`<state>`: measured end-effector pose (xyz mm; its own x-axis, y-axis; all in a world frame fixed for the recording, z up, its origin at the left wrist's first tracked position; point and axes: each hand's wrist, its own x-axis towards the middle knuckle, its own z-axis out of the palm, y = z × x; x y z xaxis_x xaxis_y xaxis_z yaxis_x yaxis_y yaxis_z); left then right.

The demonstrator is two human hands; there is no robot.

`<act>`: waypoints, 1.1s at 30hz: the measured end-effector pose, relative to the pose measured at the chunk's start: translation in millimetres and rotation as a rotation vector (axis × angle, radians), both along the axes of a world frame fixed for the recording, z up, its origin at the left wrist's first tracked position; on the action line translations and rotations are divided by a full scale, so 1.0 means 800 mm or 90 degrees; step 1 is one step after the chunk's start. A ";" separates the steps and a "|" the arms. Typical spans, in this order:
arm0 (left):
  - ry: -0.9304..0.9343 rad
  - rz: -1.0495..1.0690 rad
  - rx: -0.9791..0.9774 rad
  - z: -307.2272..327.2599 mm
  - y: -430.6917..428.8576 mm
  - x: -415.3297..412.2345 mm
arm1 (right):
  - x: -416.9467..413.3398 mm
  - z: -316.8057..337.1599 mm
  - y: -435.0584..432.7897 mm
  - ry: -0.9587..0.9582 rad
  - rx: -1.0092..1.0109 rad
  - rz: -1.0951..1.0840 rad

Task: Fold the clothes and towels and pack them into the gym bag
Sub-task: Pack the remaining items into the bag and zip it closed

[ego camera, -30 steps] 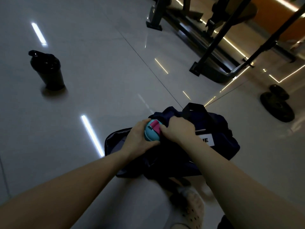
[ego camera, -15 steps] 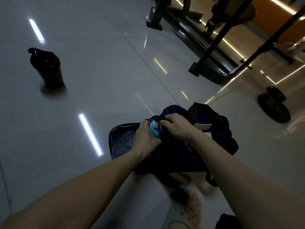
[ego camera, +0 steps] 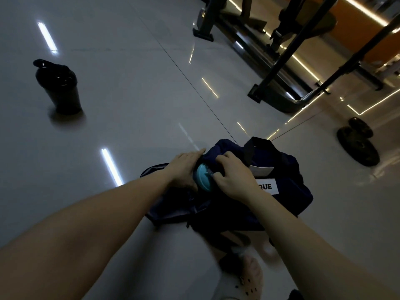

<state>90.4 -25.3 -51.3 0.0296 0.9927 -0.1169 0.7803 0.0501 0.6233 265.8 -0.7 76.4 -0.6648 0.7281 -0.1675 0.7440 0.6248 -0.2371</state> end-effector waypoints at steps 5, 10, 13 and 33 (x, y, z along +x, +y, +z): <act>-0.132 0.041 0.020 -0.021 -0.006 0.011 | -0.004 0.004 0.009 0.057 -0.030 0.011; -0.121 0.075 0.031 -0.018 0.008 0.015 | 0.000 -0.007 0.018 -0.031 0.038 -0.054; -0.115 0.074 0.039 -0.022 -0.001 0.018 | 0.006 -0.018 0.019 -0.065 0.047 -0.057; -0.103 0.248 0.000 -0.026 -0.029 0.051 | 0.011 -0.015 0.004 -0.116 0.129 -0.209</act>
<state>131.6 -48.3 -72.3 -0.3297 0.9334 -0.1415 0.5954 0.3219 0.7362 274.4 2.4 64.4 -0.3645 0.9265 -0.0930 0.9297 0.3678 0.0201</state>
